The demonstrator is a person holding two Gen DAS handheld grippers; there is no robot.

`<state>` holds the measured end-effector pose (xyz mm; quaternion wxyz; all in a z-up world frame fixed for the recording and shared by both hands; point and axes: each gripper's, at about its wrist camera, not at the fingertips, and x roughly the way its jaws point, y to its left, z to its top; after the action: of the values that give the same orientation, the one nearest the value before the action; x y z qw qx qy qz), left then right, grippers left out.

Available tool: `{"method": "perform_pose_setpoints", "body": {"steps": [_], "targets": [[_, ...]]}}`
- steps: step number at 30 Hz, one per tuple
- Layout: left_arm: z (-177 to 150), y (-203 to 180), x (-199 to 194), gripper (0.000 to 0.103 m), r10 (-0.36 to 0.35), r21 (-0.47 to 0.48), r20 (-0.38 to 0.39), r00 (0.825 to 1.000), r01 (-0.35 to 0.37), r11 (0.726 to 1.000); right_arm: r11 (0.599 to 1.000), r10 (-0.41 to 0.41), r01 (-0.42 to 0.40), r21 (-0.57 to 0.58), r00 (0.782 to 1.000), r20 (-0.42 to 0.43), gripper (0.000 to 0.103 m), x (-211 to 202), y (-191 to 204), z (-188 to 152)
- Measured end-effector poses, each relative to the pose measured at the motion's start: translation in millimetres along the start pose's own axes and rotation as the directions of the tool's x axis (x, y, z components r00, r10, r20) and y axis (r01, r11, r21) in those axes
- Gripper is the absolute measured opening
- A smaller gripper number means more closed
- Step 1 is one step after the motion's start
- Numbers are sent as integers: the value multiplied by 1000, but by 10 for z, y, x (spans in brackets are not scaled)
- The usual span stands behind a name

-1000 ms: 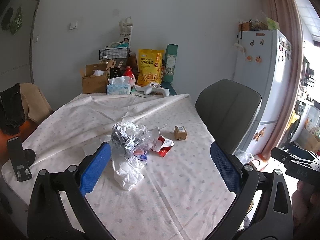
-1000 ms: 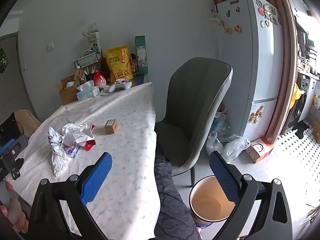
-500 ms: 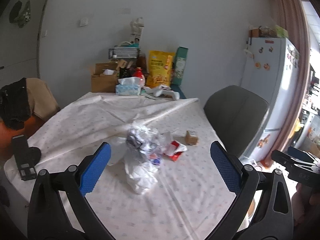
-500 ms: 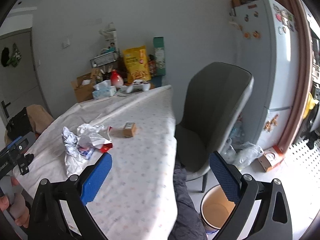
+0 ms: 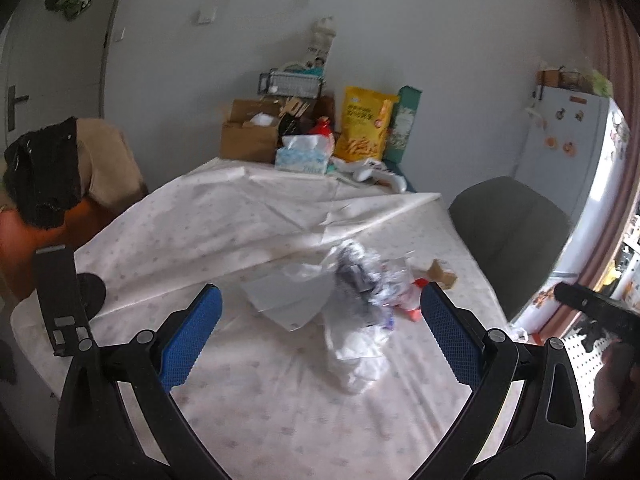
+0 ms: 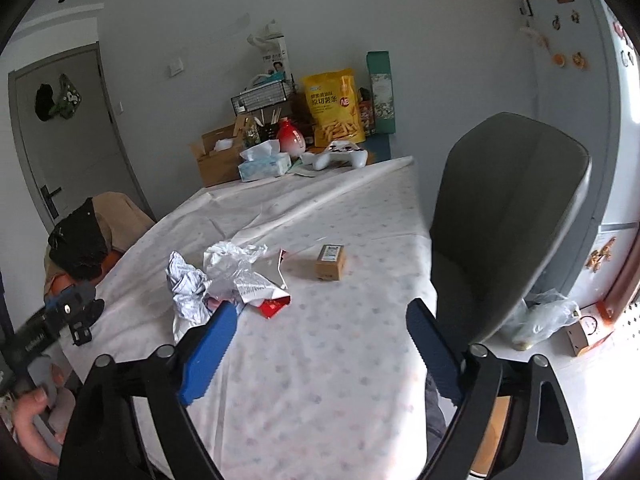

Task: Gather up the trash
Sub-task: 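Grasp the crumpled white paper with the left tool while the right tool grasps the red wrapper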

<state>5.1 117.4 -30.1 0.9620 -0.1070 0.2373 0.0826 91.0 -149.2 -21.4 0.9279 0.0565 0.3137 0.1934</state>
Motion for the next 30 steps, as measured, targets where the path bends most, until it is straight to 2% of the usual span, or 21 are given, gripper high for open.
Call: {"method": "perform_pose_setpoints", "body": {"steps": [5,9,13,18,21,25,27,29,30], "targets": [[-8,113,182,98,1,-16,-32,999,-1,1000,998,53,-52,25,997,-54,72,286,16,28],[25,52,354,98,6,30,-37,999,-5,1000,996,93,-91,24,991,-97,66,527,101,4],[50,-8,586,98,-15,33,-70,997,17,999,992,123,-122,17,983,-138,54,735,201,-18],[77,-96,895,98,-39,38,-111,993,44,998,989,146,-149,-9,976,-162,53,935,291,2],[100,-98,1061,93,-60,6,-132,989,62,998,987,153,-161,-25,970,-191,53,1113,329,16],[115,-129,1230,82,-100,-24,-161,982,97,995,983,169,-181,-39,961,-218,53,1267,374,9],[116,-136,1290,68,-121,-39,-168,978,116,993,982,167,-182,-49,960,-226,53,1324,412,-8],[109,-110,1320,24,-141,-66,-177,974,131,989,981,170,-187,-53,957,-233,54,1369,443,-12],[109,-83,1315,21,-143,-82,-176,974,130,988,980,172,-190,-56,957,-234,55,1382,458,-12]]}}
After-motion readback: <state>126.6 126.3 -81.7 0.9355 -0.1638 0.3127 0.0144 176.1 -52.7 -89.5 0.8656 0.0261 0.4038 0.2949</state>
